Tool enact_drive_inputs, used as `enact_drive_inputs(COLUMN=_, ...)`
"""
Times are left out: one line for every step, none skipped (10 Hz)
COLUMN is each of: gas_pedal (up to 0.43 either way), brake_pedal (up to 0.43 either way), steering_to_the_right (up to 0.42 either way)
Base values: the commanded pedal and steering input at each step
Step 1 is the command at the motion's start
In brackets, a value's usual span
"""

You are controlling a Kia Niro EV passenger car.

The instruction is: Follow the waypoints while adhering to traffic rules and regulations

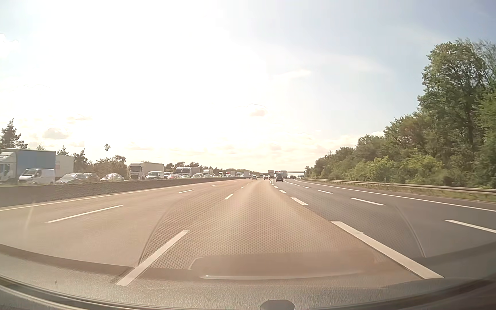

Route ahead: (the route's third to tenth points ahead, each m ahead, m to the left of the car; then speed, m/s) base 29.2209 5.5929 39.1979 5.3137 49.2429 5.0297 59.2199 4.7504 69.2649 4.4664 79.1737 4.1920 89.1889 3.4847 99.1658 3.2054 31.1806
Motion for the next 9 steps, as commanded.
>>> enact_drive_inputs(gas_pedal=0.429, brake_pedal=0.000, steering_to_the_right=0.003)
enact_drive_inputs(gas_pedal=0.421, brake_pedal=0.000, steering_to_the_right=0.004)
enact_drive_inputs(gas_pedal=0.409, brake_pedal=0.000, steering_to_the_right=0.005)
enact_drive_inputs(gas_pedal=0.409, brake_pedal=0.000, steering_to_the_right=0.005)
enact_drive_inputs(gas_pedal=0.409, brake_pedal=0.000, steering_to_the_right=0.006)
enact_drive_inputs(gas_pedal=0.350, brake_pedal=0.000, steering_to_the_right=0.005)
enact_drive_inputs(gas_pedal=0.319, brake_pedal=0.000, steering_to_the_right=0.005)
enact_drive_inputs(gas_pedal=0.299, brake_pedal=0.000, steering_to_the_right=0.004)
enact_drive_inputs(gas_pedal=0.280, brake_pedal=0.000, steering_to_the_right=0.003)
